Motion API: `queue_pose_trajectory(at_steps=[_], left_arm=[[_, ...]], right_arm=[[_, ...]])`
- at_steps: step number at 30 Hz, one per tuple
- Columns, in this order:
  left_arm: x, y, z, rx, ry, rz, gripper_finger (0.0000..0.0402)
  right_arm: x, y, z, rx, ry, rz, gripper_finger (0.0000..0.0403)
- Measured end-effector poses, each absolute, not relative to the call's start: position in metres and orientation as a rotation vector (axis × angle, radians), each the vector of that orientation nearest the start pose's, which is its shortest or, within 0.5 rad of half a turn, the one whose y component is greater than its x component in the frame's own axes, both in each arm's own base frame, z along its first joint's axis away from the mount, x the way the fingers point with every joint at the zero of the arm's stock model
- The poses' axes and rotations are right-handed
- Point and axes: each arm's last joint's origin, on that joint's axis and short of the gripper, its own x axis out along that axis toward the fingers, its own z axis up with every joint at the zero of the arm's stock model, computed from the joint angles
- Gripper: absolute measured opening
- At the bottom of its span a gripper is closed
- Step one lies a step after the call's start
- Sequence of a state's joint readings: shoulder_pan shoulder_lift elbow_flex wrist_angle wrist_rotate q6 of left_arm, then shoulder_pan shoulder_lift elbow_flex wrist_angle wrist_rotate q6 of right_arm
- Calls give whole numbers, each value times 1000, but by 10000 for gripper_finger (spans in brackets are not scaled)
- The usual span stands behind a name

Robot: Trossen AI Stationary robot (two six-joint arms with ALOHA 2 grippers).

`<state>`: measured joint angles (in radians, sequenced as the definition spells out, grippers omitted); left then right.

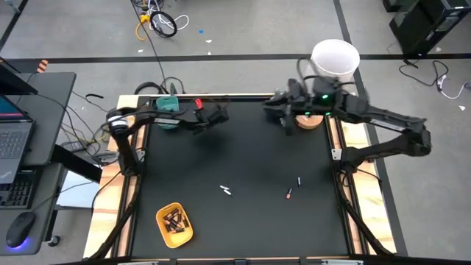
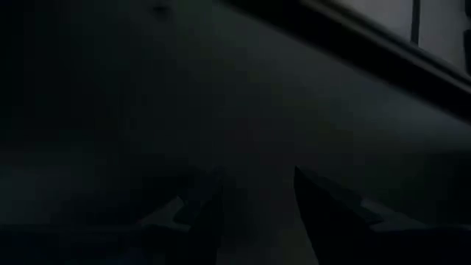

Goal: Sort batteries
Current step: Put the silver battery into the blue bin

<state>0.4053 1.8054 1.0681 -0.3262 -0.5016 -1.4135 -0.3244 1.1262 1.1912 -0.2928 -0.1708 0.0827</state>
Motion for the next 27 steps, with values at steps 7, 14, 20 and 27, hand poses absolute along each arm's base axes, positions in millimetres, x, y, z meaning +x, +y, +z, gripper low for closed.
queue_pose_trajectory(at_steps=[7, 14, 20, 27], left_arm=[[343, 163, 176, -944, 472, 1599, 177], [338, 200, 182, -967, 515, 1584, 198], [325, 219, 184, -1078, 575, 1585, 270], [321, 227, 192, -1083, 548, 1627, 318]], right_arm=[[183, -78, 415, 140, 161, -218, 69], [170, -76, 420, 163, 137, -182, 60], [173, -77, 416, 193, 163, -138, 54], [179, -79, 414, 191, 172, -114, 55]])
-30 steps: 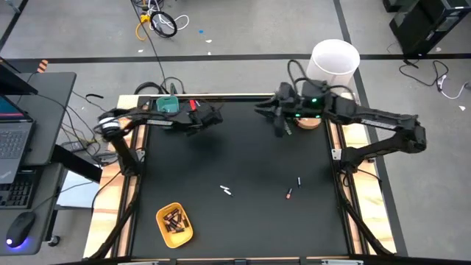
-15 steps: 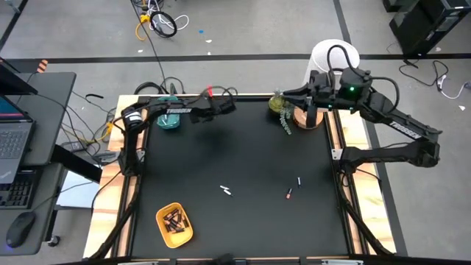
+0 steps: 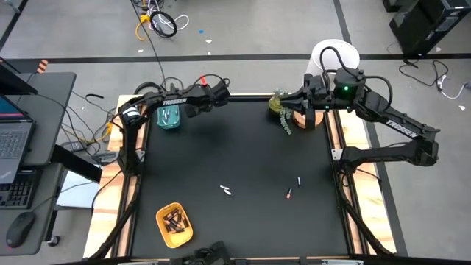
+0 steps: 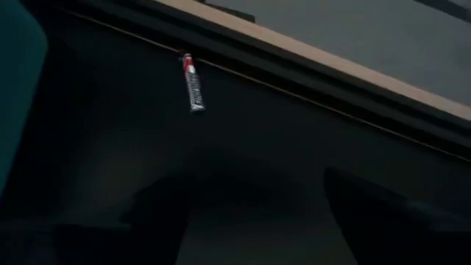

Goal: Sort batteries
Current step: Put the silver battery into the blue bin

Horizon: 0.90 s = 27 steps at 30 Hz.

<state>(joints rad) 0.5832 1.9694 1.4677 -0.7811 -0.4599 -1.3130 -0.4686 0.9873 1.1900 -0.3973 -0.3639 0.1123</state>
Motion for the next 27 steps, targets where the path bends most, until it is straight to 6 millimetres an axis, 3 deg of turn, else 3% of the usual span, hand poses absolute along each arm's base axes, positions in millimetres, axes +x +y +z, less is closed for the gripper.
queue_pose_trajectory(at_steps=[7, 12, 16, 27], left_arm=[[309, 241, 190, -1062, 525, 1704, 310], [306, 252, 177, -1106, 544, 1709, 299], [308, 252, 167, -1108, 579, 1713, 293], [305, 255, 164, -1045, 605, 1738, 270]], right_arm=[[180, -79, 413, 190, 174, -106, 53], [180, -79, 414, 188, 167, -99, 51], [180, -79, 414, 190, 166, -90, 50], [179, -78, 414, 190, 165, -90, 47]])
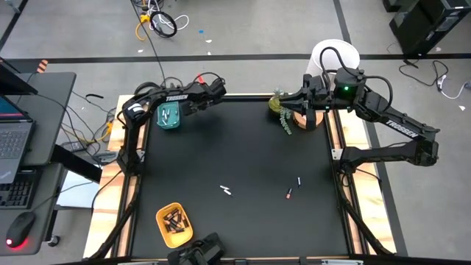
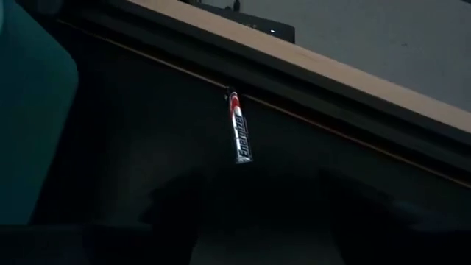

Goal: Sort batteries
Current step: Put the silver battery into the blue bin

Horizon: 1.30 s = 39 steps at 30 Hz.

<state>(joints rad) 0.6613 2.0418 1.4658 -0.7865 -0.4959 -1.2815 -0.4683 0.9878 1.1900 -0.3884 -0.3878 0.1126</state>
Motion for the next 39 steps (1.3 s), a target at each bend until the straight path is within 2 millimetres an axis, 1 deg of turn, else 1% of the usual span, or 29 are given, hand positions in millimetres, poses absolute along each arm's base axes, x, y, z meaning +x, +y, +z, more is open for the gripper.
queue_pose_trajectory(at_steps=[4, 7, 10, 12, 15, 19, 23, 27, 29, 32, 35, 39], left_arm=[[306, 254, 164, -1064, 606, 1729, 252], [313, 247, 166, -1092, 616, 1703, 235], [321, 238, 173, -1062, 638, 1683, 208], [321, 236, 175, -1016, 698, 1665, 182], [311, 242, 174, -973, 813, 1646, 135], [299, 254, 173, -983, 933, 1562, 78], [294, 267, 182, -968, 977, 1489, 49], [287, 275, 193, -937, 1009, 1507, 38], [284, 280, 197, -940, 990, 1524, 37], [275, 289, 192, -1030, 995, 1509, 39], [271, 295, 189, -1111, 973, 1503, 52], [274, 299, 194, -1136, 905, 1516, 85]], right_arm=[[179, -79, 414, 189, 165, -90, 46], [179, -79, 414, 189, 165, -91, 46], [179, -80, 414, 190, 165, -96, 47], [178, -81, 414, 190, 164, -102, 46], [178, -82, 414, 191, 163, -109, 44], [176, -82, 415, 190, 159, -108, 44], [175, -82, 416, 189, 155, -107, 44], [174, -81, 416, 188, 154, -107, 41], [174, -81, 416, 188, 153, -107, 41], [174, -81, 416, 188, 152, -107, 43], [174, -81, 417, 187, 152, -107, 42], [174, -81, 417, 186, 150, -106, 39]])
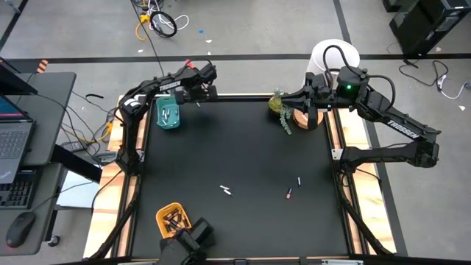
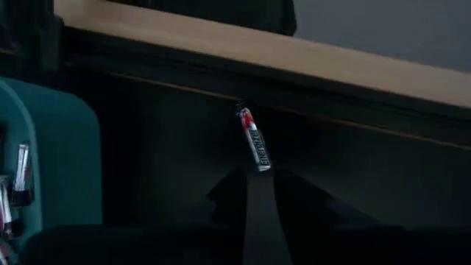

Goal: Sort batteries
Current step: Put the silver battery into the blue bin

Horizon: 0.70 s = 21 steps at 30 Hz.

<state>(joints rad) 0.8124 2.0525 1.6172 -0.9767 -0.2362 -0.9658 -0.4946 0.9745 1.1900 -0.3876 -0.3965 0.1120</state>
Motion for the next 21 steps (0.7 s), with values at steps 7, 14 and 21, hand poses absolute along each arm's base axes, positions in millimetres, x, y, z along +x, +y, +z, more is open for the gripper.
queue_pose_trajectory(at_steps=[7, 14, 21], left_arm=[[270, 302, 195, -1171, 895, 1508, 128], [268, 305, 195, -1123, 940, 1462, 132], [282, 290, 200, -1050, 1022, 1386, 132]], right_arm=[[174, -81, 418, 171, 137, -105, 41], [174, -81, 418, 149, 137, -103, 37], [176, -86, 421, 121, 107, -116, 37]])
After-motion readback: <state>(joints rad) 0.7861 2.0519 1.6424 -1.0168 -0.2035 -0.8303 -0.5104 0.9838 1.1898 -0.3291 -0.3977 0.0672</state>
